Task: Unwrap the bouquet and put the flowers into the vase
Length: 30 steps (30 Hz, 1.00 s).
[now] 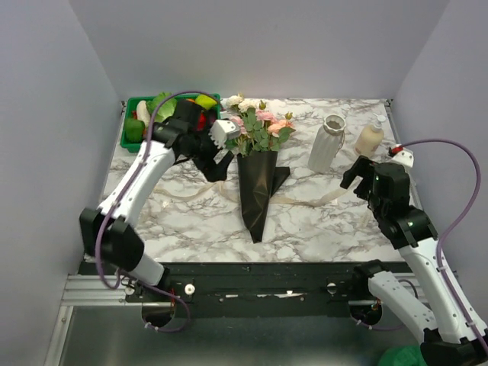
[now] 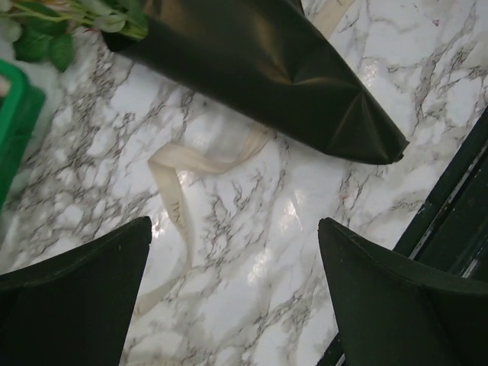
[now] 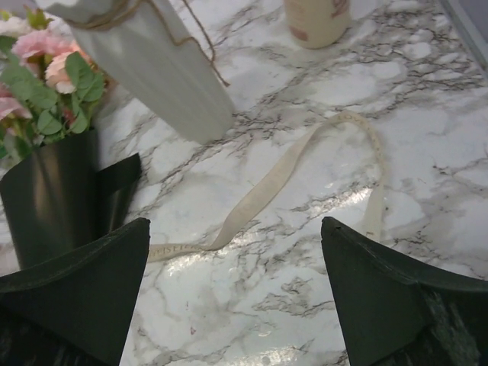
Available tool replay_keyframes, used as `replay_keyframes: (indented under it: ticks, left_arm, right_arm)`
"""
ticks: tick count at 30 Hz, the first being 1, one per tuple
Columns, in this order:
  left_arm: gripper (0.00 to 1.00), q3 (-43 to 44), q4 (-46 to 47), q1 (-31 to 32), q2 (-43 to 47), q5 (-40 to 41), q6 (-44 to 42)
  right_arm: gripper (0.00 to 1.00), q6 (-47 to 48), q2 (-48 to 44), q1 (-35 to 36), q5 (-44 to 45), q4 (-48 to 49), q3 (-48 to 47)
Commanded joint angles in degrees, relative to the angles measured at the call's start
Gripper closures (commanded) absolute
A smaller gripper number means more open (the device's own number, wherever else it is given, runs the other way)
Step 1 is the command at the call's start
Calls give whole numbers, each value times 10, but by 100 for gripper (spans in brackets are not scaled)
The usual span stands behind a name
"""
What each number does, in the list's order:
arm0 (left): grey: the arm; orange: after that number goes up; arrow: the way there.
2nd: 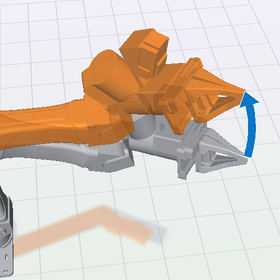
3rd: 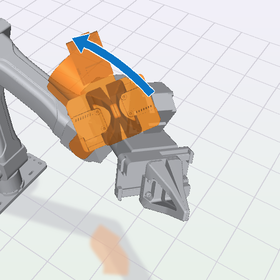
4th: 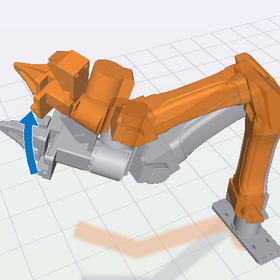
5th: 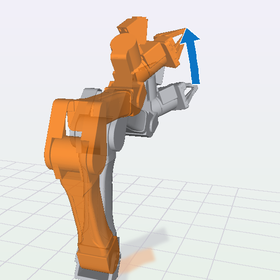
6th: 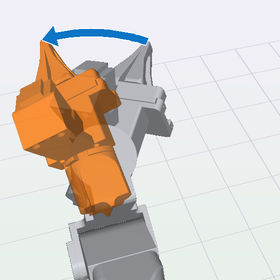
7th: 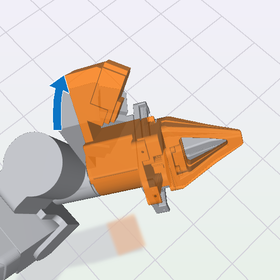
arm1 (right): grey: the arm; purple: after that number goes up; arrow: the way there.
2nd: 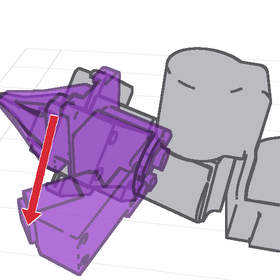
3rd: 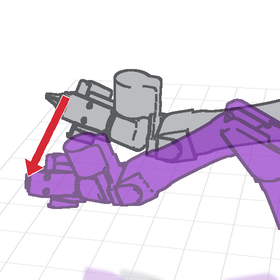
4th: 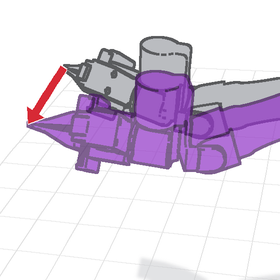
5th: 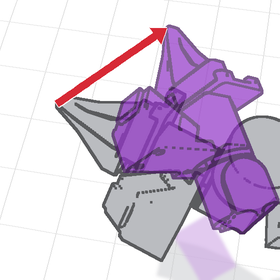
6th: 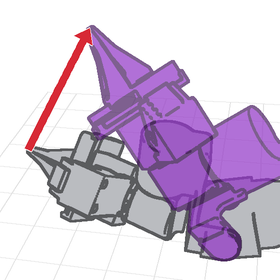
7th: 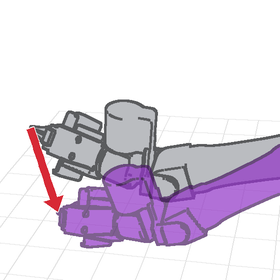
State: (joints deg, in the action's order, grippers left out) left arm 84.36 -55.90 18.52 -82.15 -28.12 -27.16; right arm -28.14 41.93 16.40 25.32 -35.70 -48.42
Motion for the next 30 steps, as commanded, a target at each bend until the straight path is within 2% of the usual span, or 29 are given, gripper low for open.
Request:
replay_keyframes:
  ticks: [1, 5, 7, 13, 20, 26, 30]
  left_arm:
    - [1, 71, 4, 19, -144, -63, 4]
    - [1, 182, -6, 20, -270, -89, -16]
    - [1, 216, -34, 22, -305, -113, -49]
    - [1, 321, -81, 23, -408, -120, -89]
    - [1, 338, -71, 23, -455, -130, -120]
    - [2, 375, -105, 23, -495, -130, -140]
    - [1, 375, -67, 23, -501, -121, -123]
  right_arm:
    - [0, 41, -26, -3, -98, 41, 15]
    - [0, 47, -29, -2, -160, 57, 21]
    - [0, 47, -30, -2, -172, 68, 29]
    - [0, 49, -47, -1, -233, 105, 57]
    - [0, 45, -58, -1, -266, 121, 61]
    - [0, 42, -58, -1, -282, 125, 55]
    - [0, 40, -64, -1, -301, 136, 61]
